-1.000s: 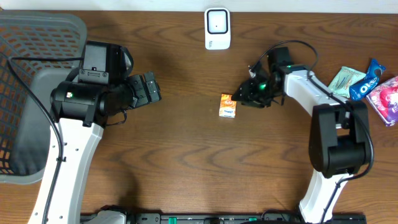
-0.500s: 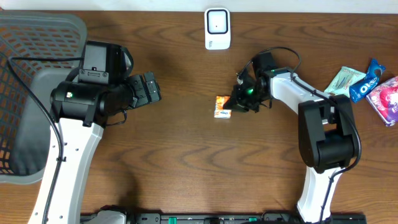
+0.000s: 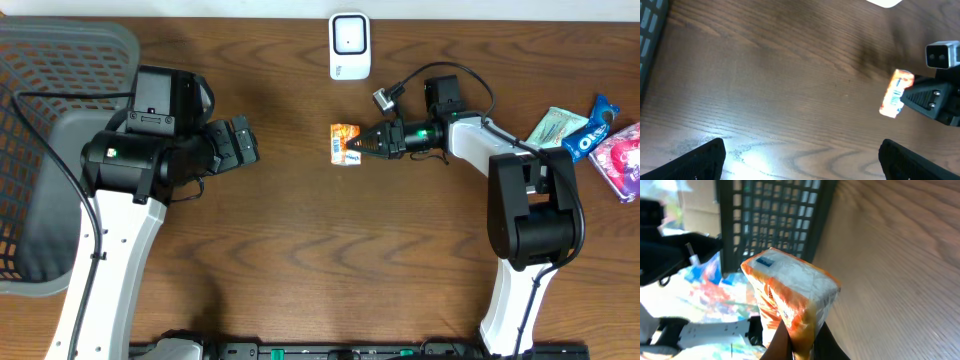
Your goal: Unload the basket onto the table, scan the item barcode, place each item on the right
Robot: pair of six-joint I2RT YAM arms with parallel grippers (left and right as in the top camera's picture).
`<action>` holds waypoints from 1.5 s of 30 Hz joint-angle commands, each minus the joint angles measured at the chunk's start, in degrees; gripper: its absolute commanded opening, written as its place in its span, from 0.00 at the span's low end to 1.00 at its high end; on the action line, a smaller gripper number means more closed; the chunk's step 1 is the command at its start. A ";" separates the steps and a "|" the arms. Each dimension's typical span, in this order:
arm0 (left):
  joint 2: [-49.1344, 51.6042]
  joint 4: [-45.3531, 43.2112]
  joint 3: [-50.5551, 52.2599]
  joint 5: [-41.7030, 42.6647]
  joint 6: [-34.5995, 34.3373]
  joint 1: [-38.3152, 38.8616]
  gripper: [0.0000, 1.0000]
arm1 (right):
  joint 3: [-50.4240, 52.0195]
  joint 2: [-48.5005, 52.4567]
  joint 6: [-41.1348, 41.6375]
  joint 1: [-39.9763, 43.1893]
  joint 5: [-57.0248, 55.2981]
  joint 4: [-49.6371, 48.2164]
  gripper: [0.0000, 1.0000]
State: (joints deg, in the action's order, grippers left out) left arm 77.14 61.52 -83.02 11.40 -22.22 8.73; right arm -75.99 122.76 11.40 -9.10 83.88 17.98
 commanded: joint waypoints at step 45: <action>0.02 0.15 -0.42 -0.55 0.72 -0.20 0.98 | -35.47 -0.79 0.83 -11.78 -103.27 -2.14 0.01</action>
State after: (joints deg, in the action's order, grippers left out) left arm 77.14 61.54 -83.05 11.40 -22.22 8.73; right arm -108.68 122.74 24.69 -19.18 -3.60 15.64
